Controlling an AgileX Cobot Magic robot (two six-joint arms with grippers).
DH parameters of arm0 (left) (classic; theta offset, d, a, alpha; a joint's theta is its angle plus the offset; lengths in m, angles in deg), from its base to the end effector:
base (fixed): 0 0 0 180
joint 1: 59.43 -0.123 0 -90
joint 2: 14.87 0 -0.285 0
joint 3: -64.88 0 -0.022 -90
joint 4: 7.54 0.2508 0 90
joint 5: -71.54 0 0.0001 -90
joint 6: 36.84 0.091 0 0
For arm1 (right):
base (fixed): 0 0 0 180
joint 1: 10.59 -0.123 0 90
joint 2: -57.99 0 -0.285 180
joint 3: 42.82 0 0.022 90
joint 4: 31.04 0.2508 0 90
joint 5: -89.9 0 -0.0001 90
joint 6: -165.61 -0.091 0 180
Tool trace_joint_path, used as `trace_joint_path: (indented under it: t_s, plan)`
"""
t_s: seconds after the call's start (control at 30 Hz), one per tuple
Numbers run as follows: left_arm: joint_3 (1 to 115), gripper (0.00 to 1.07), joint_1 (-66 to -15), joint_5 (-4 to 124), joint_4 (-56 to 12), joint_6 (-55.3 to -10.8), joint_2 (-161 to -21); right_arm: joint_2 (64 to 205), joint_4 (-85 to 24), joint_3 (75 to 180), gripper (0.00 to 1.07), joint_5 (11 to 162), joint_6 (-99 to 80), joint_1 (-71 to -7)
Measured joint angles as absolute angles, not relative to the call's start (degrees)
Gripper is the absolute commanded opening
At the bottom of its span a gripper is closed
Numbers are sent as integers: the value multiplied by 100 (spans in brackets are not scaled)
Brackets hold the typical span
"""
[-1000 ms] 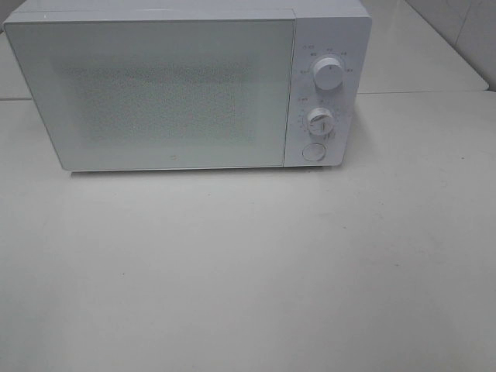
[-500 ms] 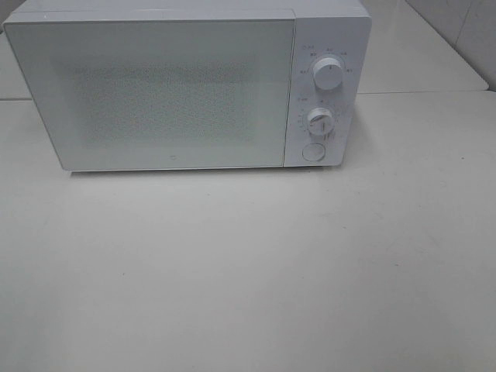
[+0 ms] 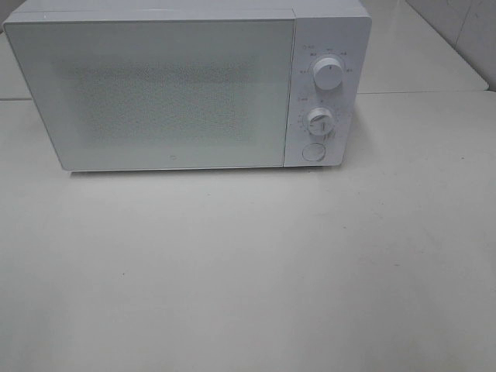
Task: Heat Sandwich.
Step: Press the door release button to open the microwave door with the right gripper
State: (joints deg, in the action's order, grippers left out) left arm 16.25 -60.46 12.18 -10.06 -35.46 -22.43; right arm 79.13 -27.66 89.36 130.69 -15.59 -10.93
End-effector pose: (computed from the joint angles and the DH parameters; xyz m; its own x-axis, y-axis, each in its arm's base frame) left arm -0.0043 -0.0035 0.2791 -0.4308 -0.0061 -0.9024 0.0169 0.9997 -0.0148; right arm 0.0459 0.0038 0.3056 -0.3391 0.0635 -0.9386 -0.0200 0.9970 0.0747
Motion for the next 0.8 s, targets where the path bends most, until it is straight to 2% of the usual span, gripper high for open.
trace_joint_path:
  t_s: [0.4,0.8]
  plan:
    - [1625,103,-6046,1218,-1006,-3546,-2243,9678,-2766,8804,76,11144,-1611,-1093]
    - [1625,103,-6046,1218,-1006,-3546,-2243,11087,-2766,8804,76,9866,-1611,-1093]
